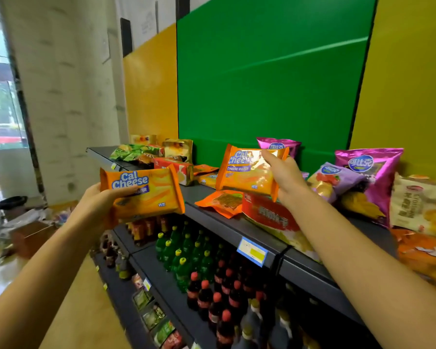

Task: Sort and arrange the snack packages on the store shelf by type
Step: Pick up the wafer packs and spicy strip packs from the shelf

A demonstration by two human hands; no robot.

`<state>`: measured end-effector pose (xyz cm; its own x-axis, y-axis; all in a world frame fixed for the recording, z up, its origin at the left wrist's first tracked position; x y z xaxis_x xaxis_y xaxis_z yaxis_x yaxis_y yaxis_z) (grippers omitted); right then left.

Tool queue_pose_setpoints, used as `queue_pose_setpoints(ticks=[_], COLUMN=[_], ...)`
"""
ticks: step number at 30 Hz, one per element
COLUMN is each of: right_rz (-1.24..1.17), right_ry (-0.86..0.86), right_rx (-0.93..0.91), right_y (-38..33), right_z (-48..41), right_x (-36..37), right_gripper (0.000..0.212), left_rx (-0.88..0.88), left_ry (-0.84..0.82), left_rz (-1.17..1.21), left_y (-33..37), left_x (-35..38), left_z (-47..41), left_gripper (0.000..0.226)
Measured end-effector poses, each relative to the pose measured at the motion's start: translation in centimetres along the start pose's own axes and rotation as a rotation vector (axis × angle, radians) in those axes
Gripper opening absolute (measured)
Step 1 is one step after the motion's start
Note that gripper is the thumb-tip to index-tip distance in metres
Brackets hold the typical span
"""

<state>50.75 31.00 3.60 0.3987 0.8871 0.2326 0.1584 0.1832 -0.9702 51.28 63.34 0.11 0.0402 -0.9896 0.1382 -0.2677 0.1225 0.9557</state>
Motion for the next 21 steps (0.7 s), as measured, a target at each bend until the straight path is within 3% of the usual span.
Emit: queue_pose_setpoints(ticks=[6, 9, 12, 13, 17, 21], right_rz=[0.043, 0.070, 0.049, 0.032, 0.085, 0.087], right_ry=[0.022, 0.080, 0.126, 0.147, 0.245, 0.337], right_rx=[0.018, -0.015, -0.023, -0.029, -0.087, -0.186], right_y=[0.5, 0.0, -0.3, -0.4, -1.1, -1.6], right_z=[-8.8, -12.8, -15.8, -16.5, -19.3, -21.4], right_x=[5.9, 7.8, 9.3, 9.7, 10.4, 10.1], right_gripper=[0.060, 0.043, 0.006, 0.003, 0.022, 0.022], left_rx=[-0.003, -0.008, -0.008, -0.010, -0.005, 0.033], left_ry=[-0.067, -0.116, -0.179, -0.189, -0.235, -0.337], left_rz=[0.028, 0.041, 0.020, 0.003, 0.008, -0.002], left_y=[-1.1, -1.5, -2.1, -2.3, -3.1, -3.9], left_x=[0.9, 2.0, 2.8, 3.1, 4.8, 7.6], left_z=[-10.7, -15.8, -20.2, -21.5, -26.3, -31.4], left_gripper=[0.012, 0.025, 0.022, 0.020, 0.023, 0.014])
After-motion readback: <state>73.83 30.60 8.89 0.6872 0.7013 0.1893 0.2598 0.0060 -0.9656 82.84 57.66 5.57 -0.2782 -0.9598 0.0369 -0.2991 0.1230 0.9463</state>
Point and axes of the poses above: each hand's wrist, its own z-axis away from the middle knuckle, its own x-axis out of the palm, y = z × x, the point moved 4 cm from there along -z, towards the middle knuckle, and after that the axes turned 8 degrees about x, right-handed, at the moved point
